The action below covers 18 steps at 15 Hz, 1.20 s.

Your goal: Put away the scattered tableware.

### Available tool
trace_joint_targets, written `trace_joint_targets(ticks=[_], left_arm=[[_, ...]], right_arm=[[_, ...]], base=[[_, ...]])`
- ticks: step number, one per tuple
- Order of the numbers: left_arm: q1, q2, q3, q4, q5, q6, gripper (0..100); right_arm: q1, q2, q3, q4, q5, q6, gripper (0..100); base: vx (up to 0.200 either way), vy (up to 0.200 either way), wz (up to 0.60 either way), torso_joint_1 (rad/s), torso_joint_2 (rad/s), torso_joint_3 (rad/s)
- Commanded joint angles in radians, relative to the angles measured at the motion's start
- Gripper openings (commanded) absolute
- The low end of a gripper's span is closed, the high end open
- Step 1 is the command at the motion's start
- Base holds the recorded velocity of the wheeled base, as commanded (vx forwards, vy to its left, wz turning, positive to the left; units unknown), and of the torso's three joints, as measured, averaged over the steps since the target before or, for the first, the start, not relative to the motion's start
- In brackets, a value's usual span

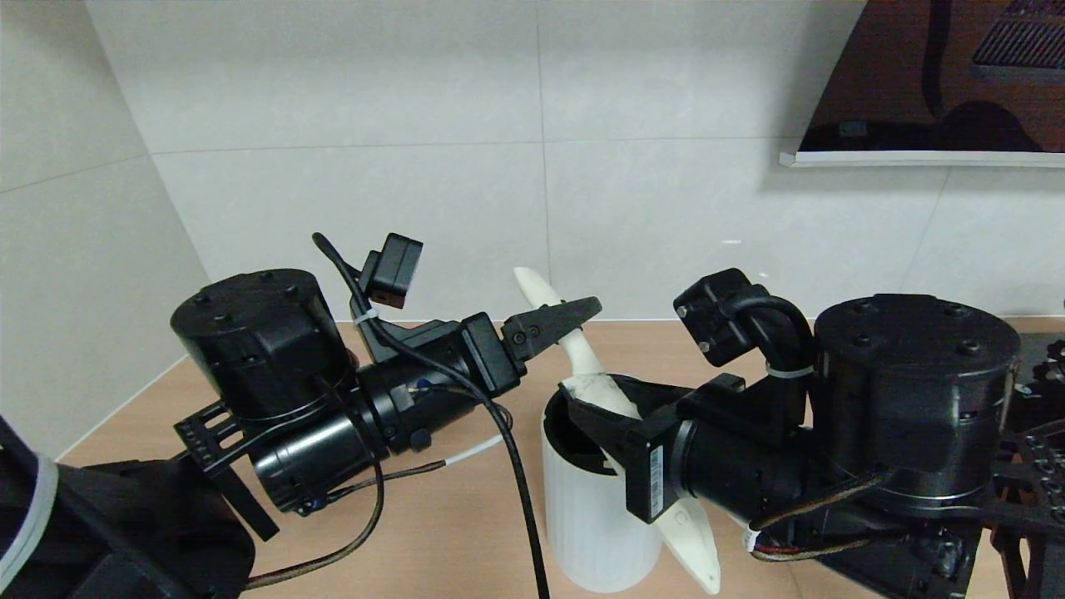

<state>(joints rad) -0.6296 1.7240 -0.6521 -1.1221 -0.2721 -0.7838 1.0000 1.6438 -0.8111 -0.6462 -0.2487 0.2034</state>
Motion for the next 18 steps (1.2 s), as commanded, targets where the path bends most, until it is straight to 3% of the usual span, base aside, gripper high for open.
trace_joint_targets(ticks=[1, 11, 12, 18], left_arm=[[-0.001, 0.009, -0.001, -0.002, 0.002, 0.000, 100], [-0.009, 0.022, 0.002, -0.028, 0.019, 0.001, 100], [-0.012, 0.022, 0.002, -0.028, 0.019, 0.001, 0], [-0.015, 0.025, 0.002, -0.028, 0.019, 0.001, 0]], right_arm=[[0.006, 0.004, 0.000, 0.000, 0.000, 0.001, 0], [0.023, 0.013, 0.000, 0.000, 0.000, 0.014, 0], [0.029, 0.014, 0.000, 0.000, 0.000, 0.016, 0], [0.037, 0.013, 0.003, -0.001, 0.000, 0.017, 0]], base=[[0.000, 0.000, 0.00, 0.000, 0.00, 0.000], [0.000, 0.000, 0.00, 0.000, 0.00, 0.000], [0.000, 0.000, 0.00, 0.000, 0.00, 0.000], [0.000, 0.000, 0.00, 0.000, 0.00, 0.000]])
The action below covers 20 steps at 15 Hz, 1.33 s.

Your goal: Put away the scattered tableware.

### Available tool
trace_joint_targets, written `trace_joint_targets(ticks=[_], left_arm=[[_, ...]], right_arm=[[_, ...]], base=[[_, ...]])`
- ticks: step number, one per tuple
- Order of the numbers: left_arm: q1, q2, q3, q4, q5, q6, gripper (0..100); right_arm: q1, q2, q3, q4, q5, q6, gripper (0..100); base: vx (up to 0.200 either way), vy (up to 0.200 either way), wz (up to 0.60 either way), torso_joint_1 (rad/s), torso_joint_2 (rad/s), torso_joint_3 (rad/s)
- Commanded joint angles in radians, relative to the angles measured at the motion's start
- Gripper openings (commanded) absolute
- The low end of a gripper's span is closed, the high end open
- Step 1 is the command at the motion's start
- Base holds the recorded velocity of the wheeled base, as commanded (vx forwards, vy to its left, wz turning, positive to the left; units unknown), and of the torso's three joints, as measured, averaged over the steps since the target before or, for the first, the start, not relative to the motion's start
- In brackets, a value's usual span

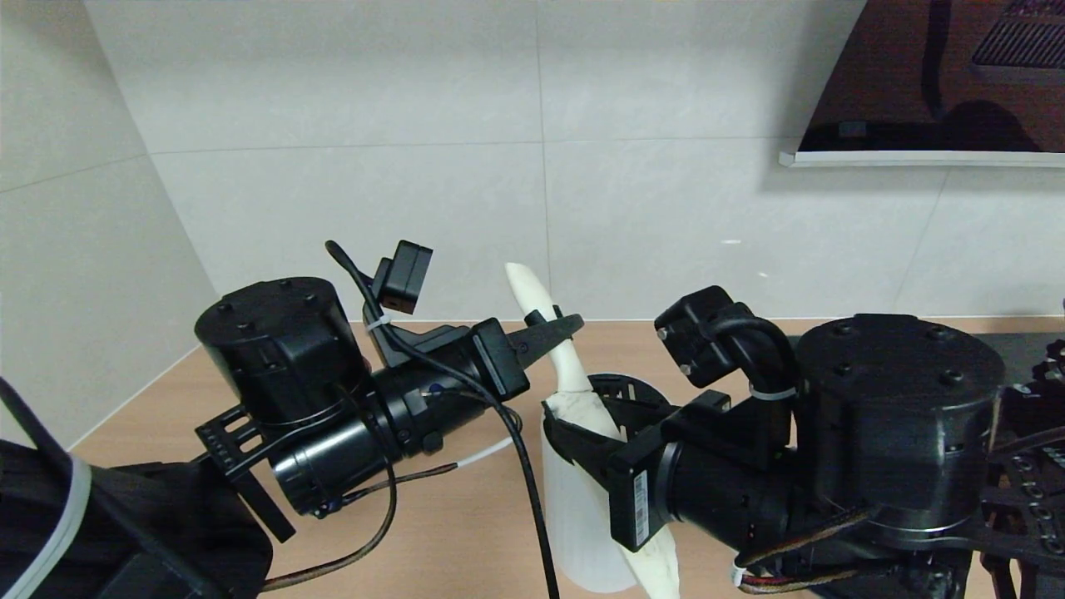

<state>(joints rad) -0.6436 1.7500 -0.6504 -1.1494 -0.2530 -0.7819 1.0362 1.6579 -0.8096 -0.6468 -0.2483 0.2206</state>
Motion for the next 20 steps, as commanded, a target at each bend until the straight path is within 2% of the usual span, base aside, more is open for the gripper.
trace_joint_targets(ticks=[1, 4, 7, 11, 12, 18, 20], left_arm=[[-0.001, -0.001, 0.000, -0.001, 0.000, 0.000, 0], [-0.001, 0.000, 0.014, -0.023, 0.000, 0.001, 0], [-0.001, 0.011, 0.052, -0.124, -0.009, 0.001, 0], [-0.001, 0.016, 0.051, -0.133, -0.008, 0.001, 0], [-0.001, 0.014, 0.049, -0.132, -0.008, 0.001, 0], [-0.001, 0.005, 0.040, -0.107, -0.006, 0.004, 0], [-0.001, -0.024, 0.032, -0.079, -0.005, 0.009, 0]], right_arm=[[0.001, -0.001, 0.001, -0.001, 0.000, 0.000, 0], [-0.001, -0.001, 0.004, -0.001, 0.000, 0.008, 0], [-0.002, -0.001, 0.004, -0.002, 0.000, 0.011, 0], [-0.004, -0.001, 0.004, -0.002, -0.002, 0.011, 0], [-0.004, -0.001, 0.004, -0.002, -0.002, 0.011, 100], [-0.007, -0.013, 0.004, -0.002, -0.011, 0.011, 100], [-0.036, -0.038, 0.003, -0.002, -0.025, 0.009, 100]], base=[[0.000, 0.000, 0.00, 0.000, 0.00, 0.000], [0.000, 0.000, 0.00, 0.000, 0.00, 0.000], [0.000, 0.000, 0.00, 0.000, 0.00, 0.000], [0.000, 0.000, 0.00, 0.000, 0.00, 0.000], [0.000, 0.000, 0.00, 0.000, 0.00, 0.000], [0.000, 0.000, 0.00, 0.000, 0.00, 0.000], [0.000, 0.000, 0.00, 0.000, 0.00, 0.000]])
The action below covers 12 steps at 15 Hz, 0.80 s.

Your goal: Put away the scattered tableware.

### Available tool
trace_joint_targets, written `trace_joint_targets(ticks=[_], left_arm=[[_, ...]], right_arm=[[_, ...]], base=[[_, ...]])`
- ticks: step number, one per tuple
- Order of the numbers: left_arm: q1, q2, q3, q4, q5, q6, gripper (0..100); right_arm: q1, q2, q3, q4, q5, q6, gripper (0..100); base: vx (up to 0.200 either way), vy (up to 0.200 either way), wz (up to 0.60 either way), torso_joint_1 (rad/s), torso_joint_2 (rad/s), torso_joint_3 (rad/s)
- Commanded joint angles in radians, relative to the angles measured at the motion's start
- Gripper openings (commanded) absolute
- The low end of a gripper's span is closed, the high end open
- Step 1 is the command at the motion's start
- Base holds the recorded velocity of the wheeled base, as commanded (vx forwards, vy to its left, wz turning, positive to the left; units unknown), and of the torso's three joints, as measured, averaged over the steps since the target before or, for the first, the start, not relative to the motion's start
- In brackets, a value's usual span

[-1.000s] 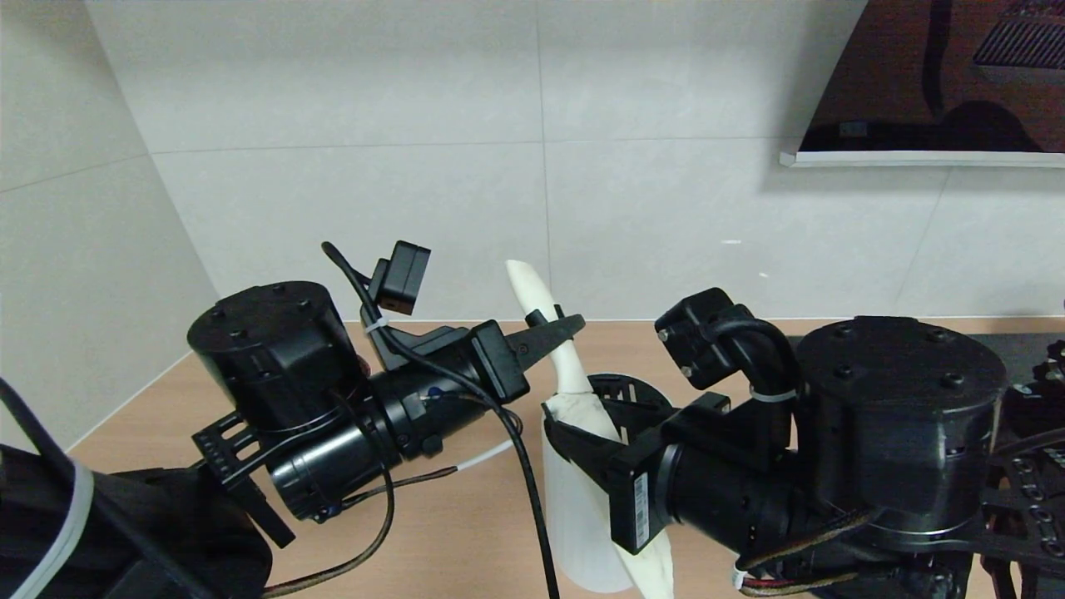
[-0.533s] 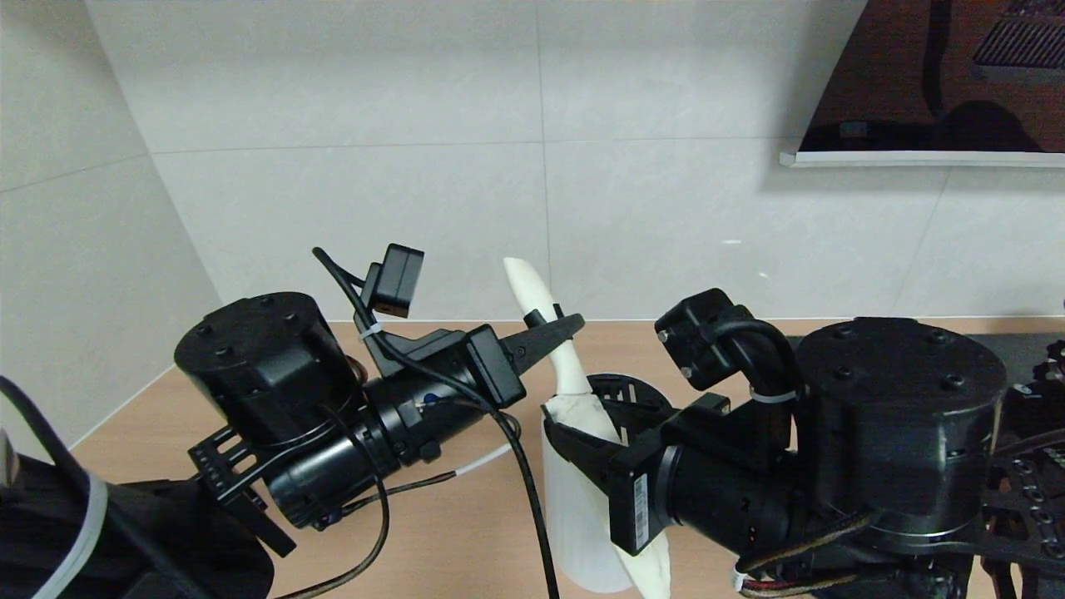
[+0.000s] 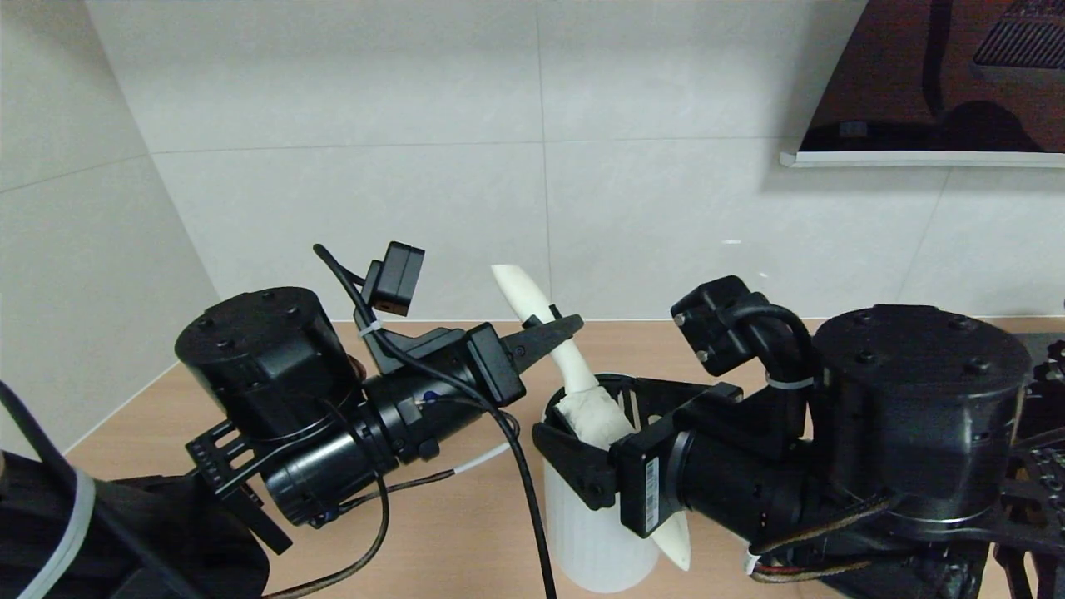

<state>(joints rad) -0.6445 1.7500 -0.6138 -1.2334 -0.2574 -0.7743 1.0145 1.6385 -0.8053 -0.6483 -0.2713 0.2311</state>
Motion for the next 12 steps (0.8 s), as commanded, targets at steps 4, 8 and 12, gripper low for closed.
trace_joint_targets(ticks=[4, 8, 12], left_arm=[[0.006, -0.152, -0.103, 0.189, 0.076, 0.003, 0], [0.005, -0.237, -0.333, 0.572, 0.299, 0.024, 0], [0.000, -0.262, -0.494, 0.887, 0.326, 0.233, 0]], right_arm=[[-0.166, -0.092, -0.021, 0.009, 0.003, -0.003, 100], [-0.309, -0.108, -0.008, 0.009, 0.001, -0.001, 100], [-0.364, -0.120, -0.006, 0.007, -0.002, 0.002, 100]], base=[[0.000, 0.000, 0.00, 0.000, 0.00, 0.000], [0.000, 0.000, 0.00, 0.000, 0.00, 0.000], [0.000, 0.000, 0.00, 0.000, 0.00, 0.000]])
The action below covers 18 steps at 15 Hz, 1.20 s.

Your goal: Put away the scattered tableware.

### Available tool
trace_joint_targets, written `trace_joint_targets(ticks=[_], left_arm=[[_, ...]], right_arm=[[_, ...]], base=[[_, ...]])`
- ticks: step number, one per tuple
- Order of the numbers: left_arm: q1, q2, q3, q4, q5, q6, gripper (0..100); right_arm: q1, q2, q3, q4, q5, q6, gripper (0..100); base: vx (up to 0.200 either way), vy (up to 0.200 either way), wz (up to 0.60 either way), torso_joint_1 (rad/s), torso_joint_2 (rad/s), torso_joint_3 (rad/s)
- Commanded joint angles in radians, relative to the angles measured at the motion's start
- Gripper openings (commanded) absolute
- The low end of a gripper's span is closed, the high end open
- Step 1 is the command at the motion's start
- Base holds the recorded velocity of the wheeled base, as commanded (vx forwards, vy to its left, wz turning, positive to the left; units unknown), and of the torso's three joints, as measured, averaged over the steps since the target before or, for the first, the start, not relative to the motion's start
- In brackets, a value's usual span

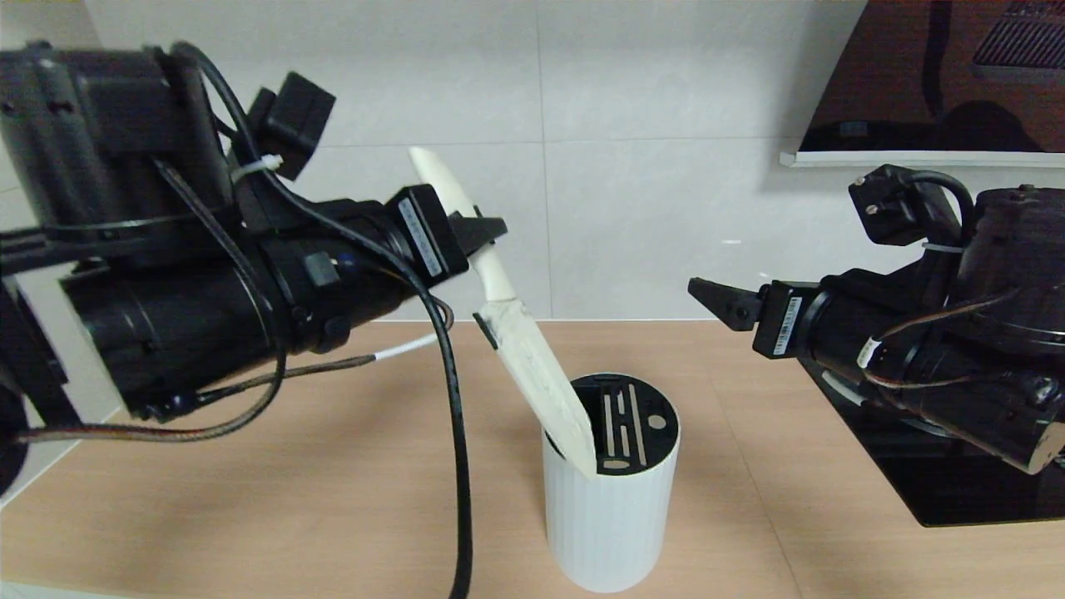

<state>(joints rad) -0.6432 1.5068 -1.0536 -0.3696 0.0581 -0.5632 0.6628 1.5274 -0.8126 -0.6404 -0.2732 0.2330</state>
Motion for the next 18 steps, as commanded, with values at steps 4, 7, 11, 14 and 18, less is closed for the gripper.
trace_joint_targets(ticks=[4, 7, 11, 14, 18], left_arm=[[-0.085, -0.007, -0.068, -0.003, 0.223, 0.121, 0], [-0.150, 0.032, -0.075, -0.008, 0.319, 0.178, 0], [-0.231, 0.110, -0.086, -0.055, 0.615, 0.246, 0], [-0.256, 0.170, -0.083, -0.187, 0.674, 0.275, 0], [-0.274, 0.210, -0.078, -0.241, 0.714, 0.301, 0]], right_arm=[[-0.032, -0.012, 0.009, -0.005, 0.000, 0.000, 100], [-0.032, -0.003, 0.012, -0.005, 0.000, 0.002, 100], [-0.032, -0.001, 0.024, -0.007, 0.002, 0.000, 100], [-0.032, 0.016, 0.030, -0.007, -0.001, 0.000, 100], [-0.032, 0.014, 0.029, -0.007, -0.001, 0.000, 100]], base=[[0.000, 0.000, 0.00, 0.000, 0.00, 0.000], [0.000, 0.000, 0.00, 0.000, 0.00, 0.000], [0.000, 0.000, 0.00, 0.000, 0.00, 0.000], [0.000, 0.000, 0.00, 0.000, 0.00, 0.000], [0.000, 0.000, 0.00, 0.000, 0.00, 0.000]])
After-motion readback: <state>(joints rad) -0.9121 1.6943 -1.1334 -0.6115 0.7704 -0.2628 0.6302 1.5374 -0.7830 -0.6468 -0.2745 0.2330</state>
